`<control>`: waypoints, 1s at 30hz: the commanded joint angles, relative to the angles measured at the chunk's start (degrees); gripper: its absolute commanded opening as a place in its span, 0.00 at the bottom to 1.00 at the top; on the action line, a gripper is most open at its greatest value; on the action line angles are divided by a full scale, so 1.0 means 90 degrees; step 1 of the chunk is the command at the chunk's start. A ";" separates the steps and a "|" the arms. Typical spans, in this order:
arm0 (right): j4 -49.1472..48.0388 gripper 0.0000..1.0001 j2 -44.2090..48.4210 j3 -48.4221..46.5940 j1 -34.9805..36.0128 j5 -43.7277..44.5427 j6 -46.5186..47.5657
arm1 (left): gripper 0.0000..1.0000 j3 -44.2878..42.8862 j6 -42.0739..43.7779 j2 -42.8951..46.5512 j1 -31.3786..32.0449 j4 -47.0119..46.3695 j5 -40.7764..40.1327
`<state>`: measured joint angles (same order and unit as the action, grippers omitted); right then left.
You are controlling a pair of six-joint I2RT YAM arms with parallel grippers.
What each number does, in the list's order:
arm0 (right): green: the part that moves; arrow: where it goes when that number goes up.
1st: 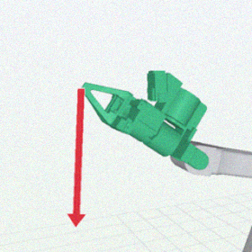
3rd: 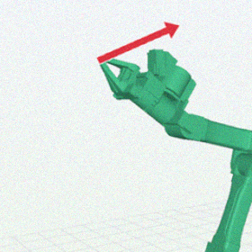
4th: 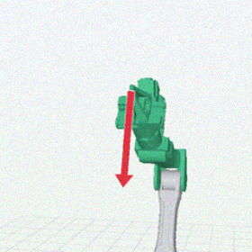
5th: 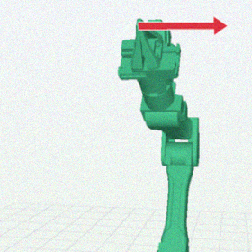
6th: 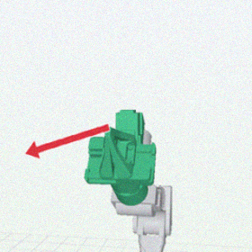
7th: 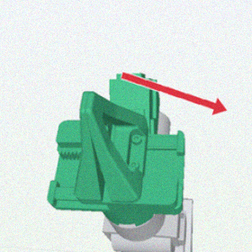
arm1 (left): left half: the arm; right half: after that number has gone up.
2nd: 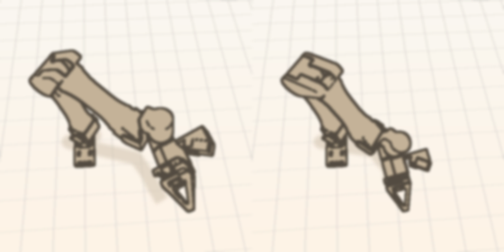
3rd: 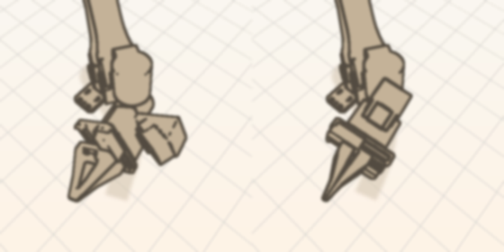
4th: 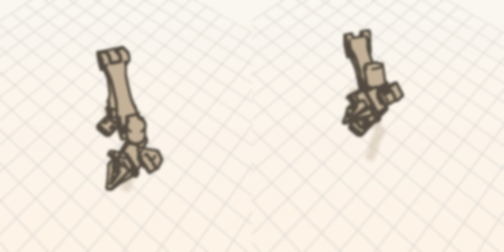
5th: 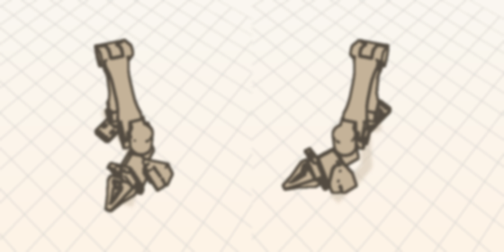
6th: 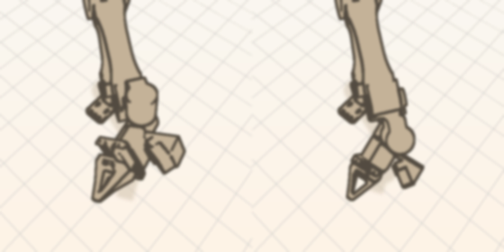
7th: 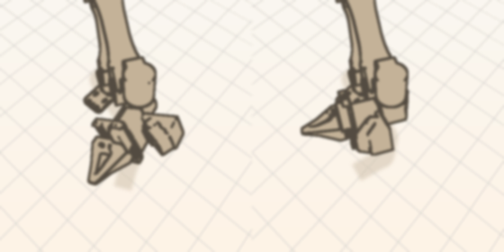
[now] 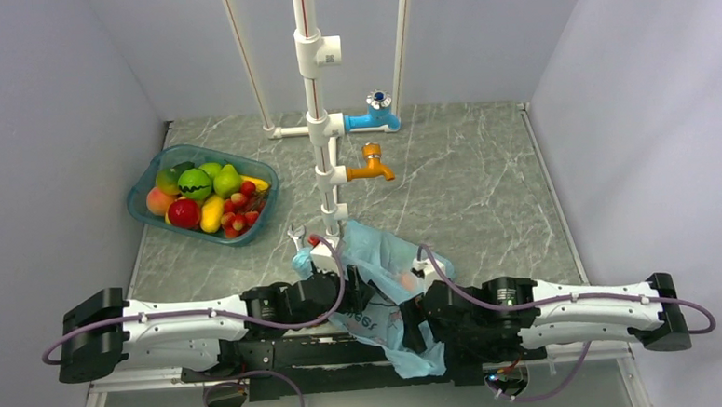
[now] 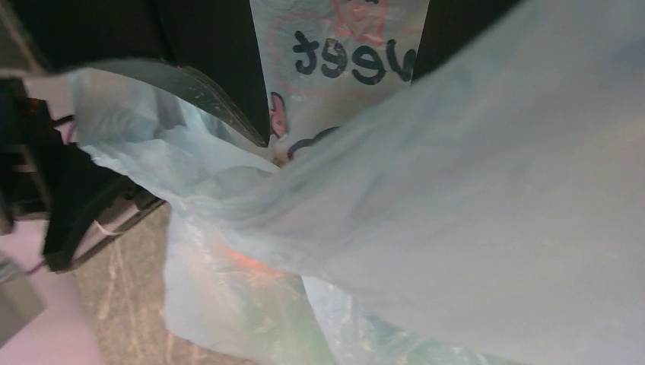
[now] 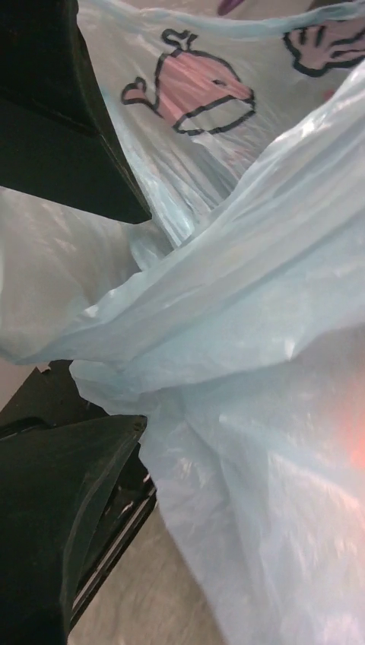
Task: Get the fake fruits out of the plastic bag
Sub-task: Take out the fake fruit from the plastic bag.
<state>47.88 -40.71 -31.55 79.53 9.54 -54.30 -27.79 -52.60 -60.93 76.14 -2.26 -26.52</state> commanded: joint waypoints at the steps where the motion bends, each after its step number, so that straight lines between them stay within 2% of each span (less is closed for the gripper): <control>1: -0.0669 0.98 0.0138 0.0292 0.0414 0.0231 -0.0148 | 0.68 -0.0004 0.0421 -0.0075 0.0013 -0.0925 0.0575; 5: -0.0408 0.90 0.0189 0.0129 0.0538 0.1474 -0.0458 | 0.67 -0.0035 0.0354 -0.0348 0.0099 -0.0959 0.0446; 7: -0.0619 0.78 0.0262 0.0061 0.0536 0.1756 -0.0428 | 0.64 -0.0025 0.0460 -0.0486 0.0112 -0.1161 0.0349; 10: -0.0886 0.43 0.0416 -0.0025 0.0533 0.1904 -0.0390 | 0.59 -0.0551 0.0684 -0.0843 0.0112 -0.0753 0.0127; 13: -0.1088 0.18 0.0492 -0.0097 0.0539 0.1965 -0.0156 | 0.54 -0.1366 0.0960 -0.1265 0.0153 0.0167 0.0026; 15: -0.0952 0.03 0.0442 -0.0287 0.0536 0.2148 -0.0112 | 0.53 -0.1563 0.1167 -0.1440 0.0319 0.0240 -0.0117; 16: -0.0933 0.00 0.0391 -0.0379 0.0536 0.2214 -0.0020 | 0.53 -0.1546 0.1234 -0.1465 0.0407 0.0138 -0.0180; 20: -0.0857 0.00 0.0196 -0.0844 0.0531 0.2394 0.0451 | 0.54 -0.1142 0.1372 -0.1277 0.0691 -0.0827 -0.0295; 25: -0.0894 0.00 0.0372 -0.1015 0.0539 0.2480 0.0685 | 0.54 -0.0960 0.1764 -0.0974 0.1085 -0.1249 -0.0364; 27: -0.0889 0.00 0.0485 -0.1011 0.0539 0.2493 0.0683 | 0.55 -0.1079 0.1730 -0.1008 0.1082 -0.0911 -0.0393; 30: -0.0864 0.00 0.0599 -0.1025 0.0537 0.2472 0.0681 | 0.52 -0.1273 0.1222 -0.1168 0.1082 -0.0080 -0.1017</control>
<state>41.36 -37.10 -38.61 84.12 30.00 -49.56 -36.60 -39.22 -71.44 85.69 -8.12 -29.36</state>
